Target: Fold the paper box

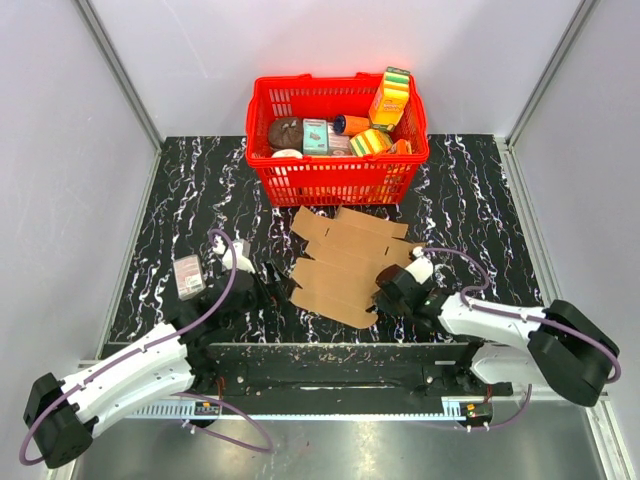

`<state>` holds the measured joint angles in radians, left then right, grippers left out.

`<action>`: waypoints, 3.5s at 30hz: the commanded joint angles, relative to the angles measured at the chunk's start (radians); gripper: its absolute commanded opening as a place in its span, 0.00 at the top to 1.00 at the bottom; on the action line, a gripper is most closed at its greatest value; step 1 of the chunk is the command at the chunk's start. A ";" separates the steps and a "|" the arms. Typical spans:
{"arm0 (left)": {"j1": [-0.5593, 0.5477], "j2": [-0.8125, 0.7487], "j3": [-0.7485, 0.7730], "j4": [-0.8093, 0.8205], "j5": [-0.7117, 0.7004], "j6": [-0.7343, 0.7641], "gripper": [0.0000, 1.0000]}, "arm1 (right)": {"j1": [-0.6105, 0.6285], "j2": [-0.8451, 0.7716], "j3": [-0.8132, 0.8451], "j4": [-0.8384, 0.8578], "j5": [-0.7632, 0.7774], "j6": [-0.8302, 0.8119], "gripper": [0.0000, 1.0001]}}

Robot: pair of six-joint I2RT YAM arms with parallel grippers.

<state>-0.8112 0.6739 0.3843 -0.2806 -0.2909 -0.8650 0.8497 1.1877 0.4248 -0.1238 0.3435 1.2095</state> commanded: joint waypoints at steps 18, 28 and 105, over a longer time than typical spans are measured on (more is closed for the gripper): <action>-0.005 -0.005 -0.005 0.012 -0.028 0.003 0.01 | 0.319 -0.019 0.164 -0.314 0.265 0.216 0.30; -0.006 0.041 0.024 0.012 -0.047 0.032 0.01 | 0.234 -0.284 0.255 -0.597 0.535 -0.080 0.00; -0.006 0.050 -0.024 0.096 -0.004 0.103 0.01 | -0.772 0.570 0.324 0.377 -0.701 -0.573 0.88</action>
<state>-0.8143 0.7238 0.3668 -0.2306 -0.2996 -0.7765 0.0776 1.7935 0.7742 0.2829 -0.3584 0.6952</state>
